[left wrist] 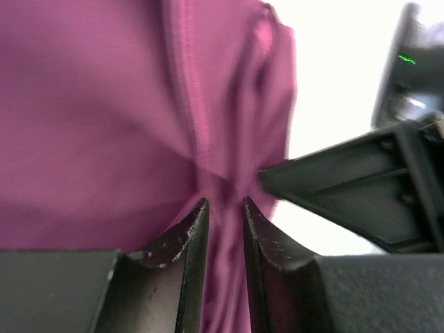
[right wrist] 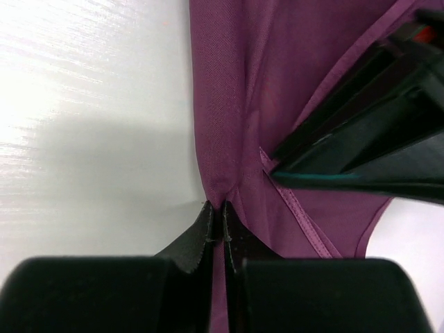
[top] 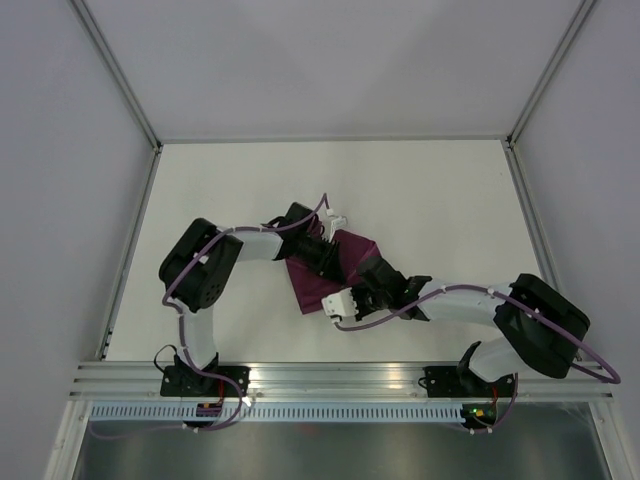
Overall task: Fold the napkin, place the utensils inside, and roll it up
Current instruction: Roll the napkin with the utensil
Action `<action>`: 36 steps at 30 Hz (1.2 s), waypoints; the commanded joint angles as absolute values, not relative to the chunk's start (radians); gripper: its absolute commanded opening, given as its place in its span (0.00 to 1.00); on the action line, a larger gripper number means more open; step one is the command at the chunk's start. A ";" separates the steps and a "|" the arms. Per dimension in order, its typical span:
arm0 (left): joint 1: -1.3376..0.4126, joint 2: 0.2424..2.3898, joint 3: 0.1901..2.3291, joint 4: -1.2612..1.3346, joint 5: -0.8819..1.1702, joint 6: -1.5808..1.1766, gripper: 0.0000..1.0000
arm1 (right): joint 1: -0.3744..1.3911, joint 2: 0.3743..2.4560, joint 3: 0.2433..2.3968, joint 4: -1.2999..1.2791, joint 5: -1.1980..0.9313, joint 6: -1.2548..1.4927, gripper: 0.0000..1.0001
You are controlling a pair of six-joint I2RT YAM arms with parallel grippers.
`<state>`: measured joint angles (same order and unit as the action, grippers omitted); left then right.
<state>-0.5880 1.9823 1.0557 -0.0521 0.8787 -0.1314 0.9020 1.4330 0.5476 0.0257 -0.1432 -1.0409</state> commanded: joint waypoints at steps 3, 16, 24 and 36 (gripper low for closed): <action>-0.532 1.830 0.965 0.060 0.470 -0.172 0.31 | 0.865 1.517 0.649 -0.309 -0.273 -1.026 0.00; -0.472 1.226 0.626 0.348 -0.156 -0.362 0.30 | 0.706 1.813 1.086 -0.776 -0.506 -1.123 0.00; -0.553 0.894 0.453 0.477 -0.207 -0.131 0.31 | 0.611 2.115 1.432 -1.095 -0.604 -1.209 0.01; -0.988 0.929 0.492 0.390 -0.400 0.281 0.46 | 0.577 2.390 1.741 -1.287 -0.635 -1.178 0.00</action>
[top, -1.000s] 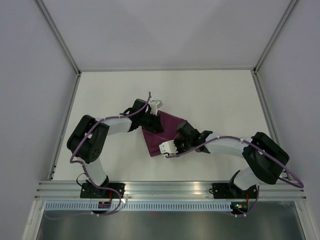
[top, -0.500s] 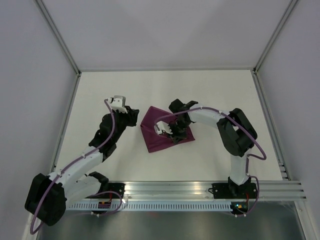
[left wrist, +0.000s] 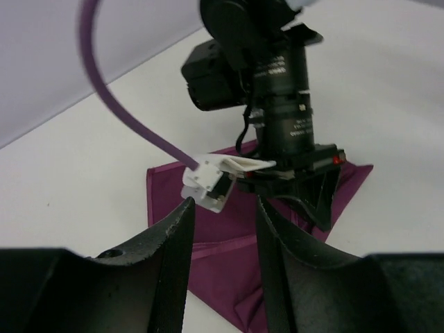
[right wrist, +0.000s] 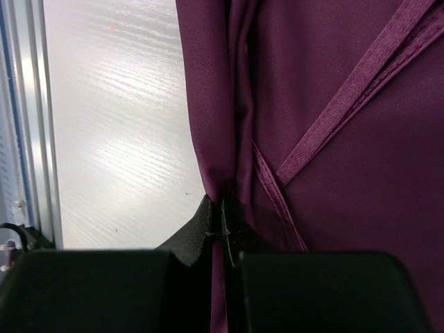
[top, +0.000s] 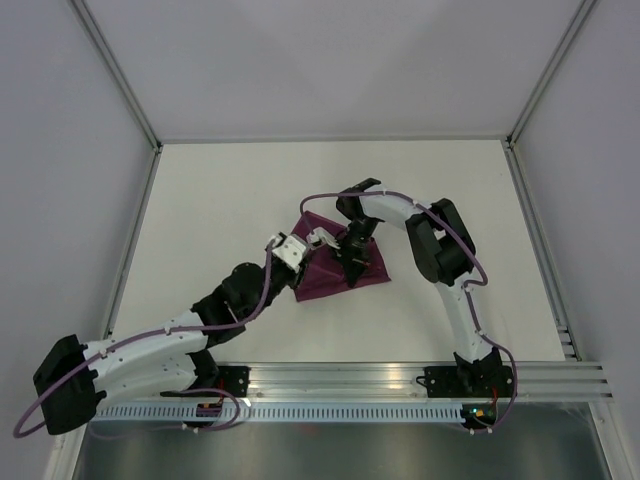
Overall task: Fold the napkin, place the utensils inside, and roll it up
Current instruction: Roll the napkin with the utensil
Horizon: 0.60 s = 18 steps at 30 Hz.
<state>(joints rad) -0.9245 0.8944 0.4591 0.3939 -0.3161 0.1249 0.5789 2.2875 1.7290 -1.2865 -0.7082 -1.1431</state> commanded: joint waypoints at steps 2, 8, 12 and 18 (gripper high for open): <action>-1.021 0.990 0.498 0.384 -0.405 0.319 0.47 | 0.574 2.411 1.762 -1.289 -0.632 -1.161 0.00; -1.118 1.244 0.593 0.313 -0.334 0.356 0.49 | 0.563 2.450 1.802 -1.295 -0.623 -1.128 0.01; -1.149 1.455 0.646 0.334 -0.282 0.356 0.50 | 0.563 2.462 1.818 -1.296 -0.623 -1.108 0.00; -1.149 1.565 0.650 0.402 -0.232 0.387 0.55 | 0.558 2.468 1.818 -1.293 -0.617 -1.097 0.01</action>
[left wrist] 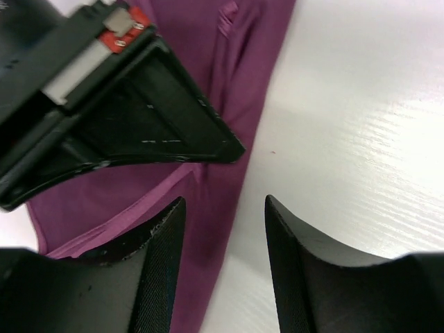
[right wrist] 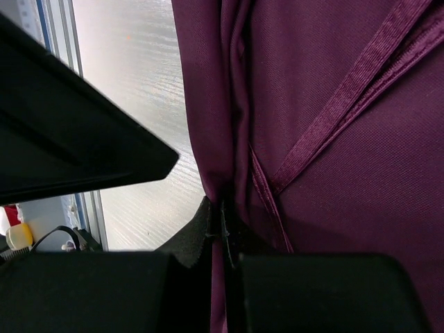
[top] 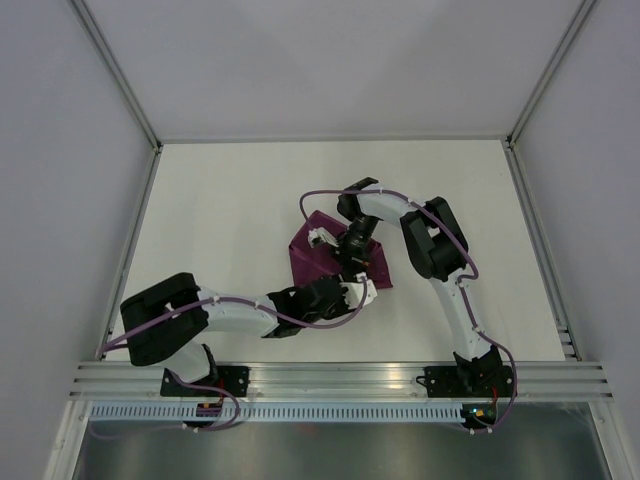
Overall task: Fold the napkin, place the utensils inside, and roll it up
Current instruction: Roll the napkin with the utensil
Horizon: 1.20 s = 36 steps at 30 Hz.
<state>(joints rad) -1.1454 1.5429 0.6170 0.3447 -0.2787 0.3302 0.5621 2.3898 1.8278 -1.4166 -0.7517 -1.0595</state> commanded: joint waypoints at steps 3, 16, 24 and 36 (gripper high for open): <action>-1.147 1.612 0.653 0.405 -0.213 0.394 0.56 | 0.557 2.470 1.818 -1.292 -0.614 -1.092 0.01; -1.080 1.704 0.655 0.413 -0.198 0.373 0.50 | 0.552 2.470 1.821 -1.293 -0.623 -1.088 0.00; -1.071 1.766 0.722 0.275 -0.066 0.367 0.16 | 0.548 2.476 1.830 -1.307 -0.638 -1.086 0.00; -0.930 1.775 0.732 0.223 0.310 0.262 0.02 | 0.393 2.243 1.821 -1.115 -0.827 -0.853 0.60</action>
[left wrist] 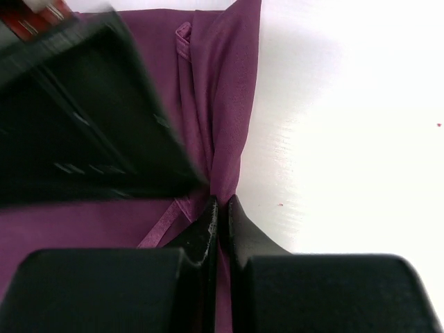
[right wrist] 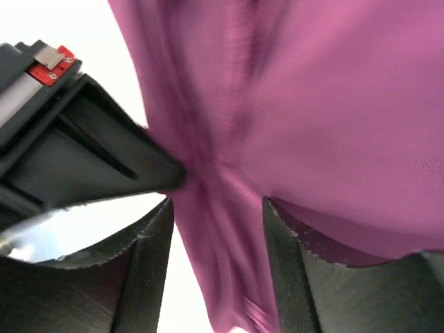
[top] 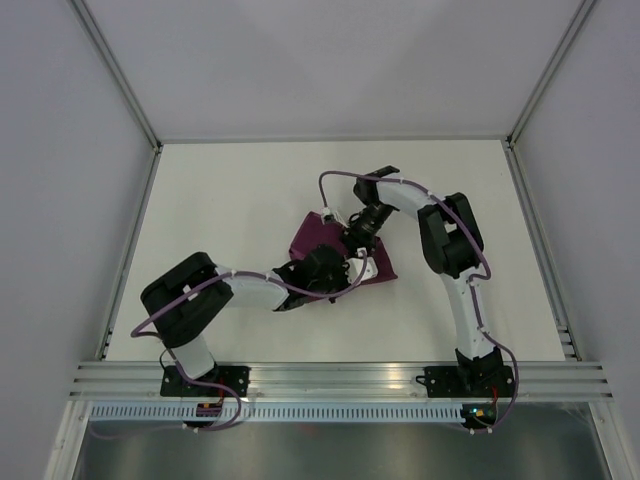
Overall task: Fold the napkin, place the utensils inside, and roll it up
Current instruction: Roll the napkin with the utensil
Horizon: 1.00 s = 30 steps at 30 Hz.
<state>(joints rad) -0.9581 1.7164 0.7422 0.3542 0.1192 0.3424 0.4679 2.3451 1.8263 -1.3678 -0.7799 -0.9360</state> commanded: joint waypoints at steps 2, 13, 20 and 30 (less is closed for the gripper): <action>-0.896 1.779 0.732 0.224 0.371 0.233 0.02 | 0.351 2.195 1.795 -0.998 -0.848 -0.728 0.61; -0.746 1.894 0.827 0.141 0.733 0.132 0.02 | 0.173 1.648 1.134 -0.358 -0.760 -0.664 0.65; -0.678 2.029 0.905 0.054 0.883 0.095 0.02 | 0.319 1.352 0.807 -0.187 -0.625 -0.819 0.66; -0.660 2.138 0.997 -0.064 0.931 0.063 0.02 | 0.575 1.239 0.580 -0.060 -0.425 -0.865 0.69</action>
<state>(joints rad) -0.6510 2.0369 1.0374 0.1528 1.0069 0.0486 0.5350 1.2594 0.5961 -0.1516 -0.4870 -0.8280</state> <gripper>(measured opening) 0.062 0.687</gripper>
